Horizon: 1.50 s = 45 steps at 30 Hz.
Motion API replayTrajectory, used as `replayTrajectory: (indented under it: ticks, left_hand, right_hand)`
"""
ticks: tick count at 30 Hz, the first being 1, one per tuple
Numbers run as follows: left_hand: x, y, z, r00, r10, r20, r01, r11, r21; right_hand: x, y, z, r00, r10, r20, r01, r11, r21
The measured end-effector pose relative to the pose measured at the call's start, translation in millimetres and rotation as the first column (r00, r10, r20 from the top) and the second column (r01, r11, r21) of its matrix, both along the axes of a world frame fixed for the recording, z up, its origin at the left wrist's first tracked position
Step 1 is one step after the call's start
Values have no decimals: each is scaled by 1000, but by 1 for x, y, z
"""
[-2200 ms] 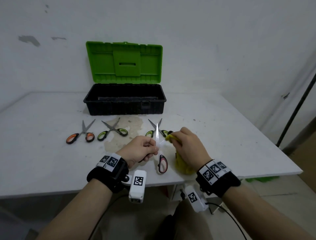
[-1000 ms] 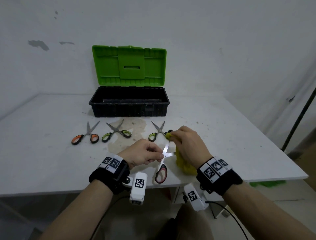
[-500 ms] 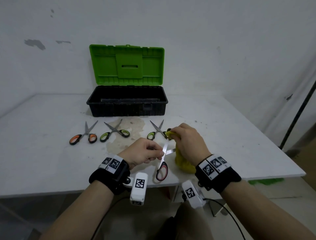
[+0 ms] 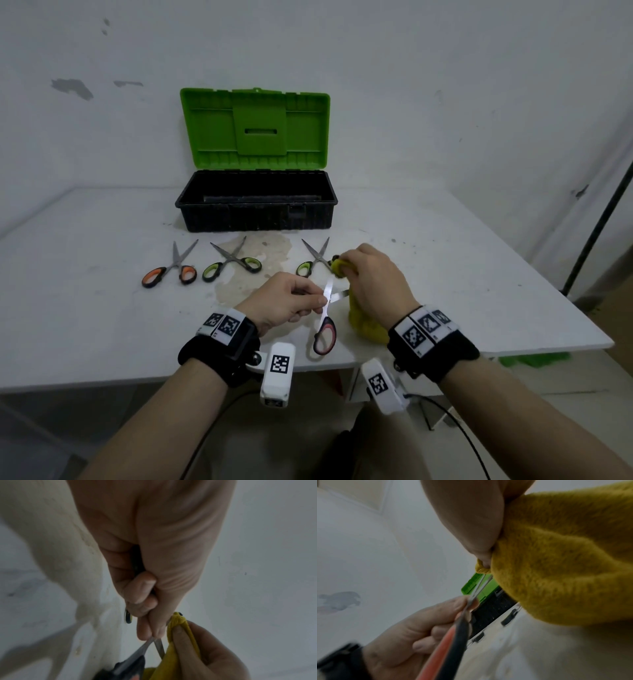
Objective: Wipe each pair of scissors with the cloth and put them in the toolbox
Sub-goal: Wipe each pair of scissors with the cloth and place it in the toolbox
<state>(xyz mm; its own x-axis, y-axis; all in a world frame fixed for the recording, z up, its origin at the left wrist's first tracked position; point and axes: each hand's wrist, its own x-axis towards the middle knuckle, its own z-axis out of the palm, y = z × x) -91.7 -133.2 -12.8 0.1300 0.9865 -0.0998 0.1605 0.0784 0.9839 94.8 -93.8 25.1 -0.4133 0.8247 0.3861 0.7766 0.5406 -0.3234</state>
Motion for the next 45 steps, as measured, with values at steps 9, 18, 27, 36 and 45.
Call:
replayTrajectory:
  ticks: [9,18,27,36,45]
  left_hand:
    - [-2,0,0,999,-8,-36,9,1000,14]
    - [6,0,-1,997,65,36,-65,998,-12]
    - [7,1,2,991,86,101,-83,996,-30]
    - [3,-2,0,995,97,39,-99,994,47]
    - [6,-1,-2,989,140,53,-145,985,93]
  right_hand:
    - [-2,-22,-8,987,127,97,-124,992,-34]
    - [6,-12,8,994,32,-102,-27,998,49]
    - [-1,-25,-5,991,82,110,-80,997,-19]
    - [6,-29,0,971,185,153,-175,982,-75]
    - [3,-38,-4,953,232,196,-215,971,-106]
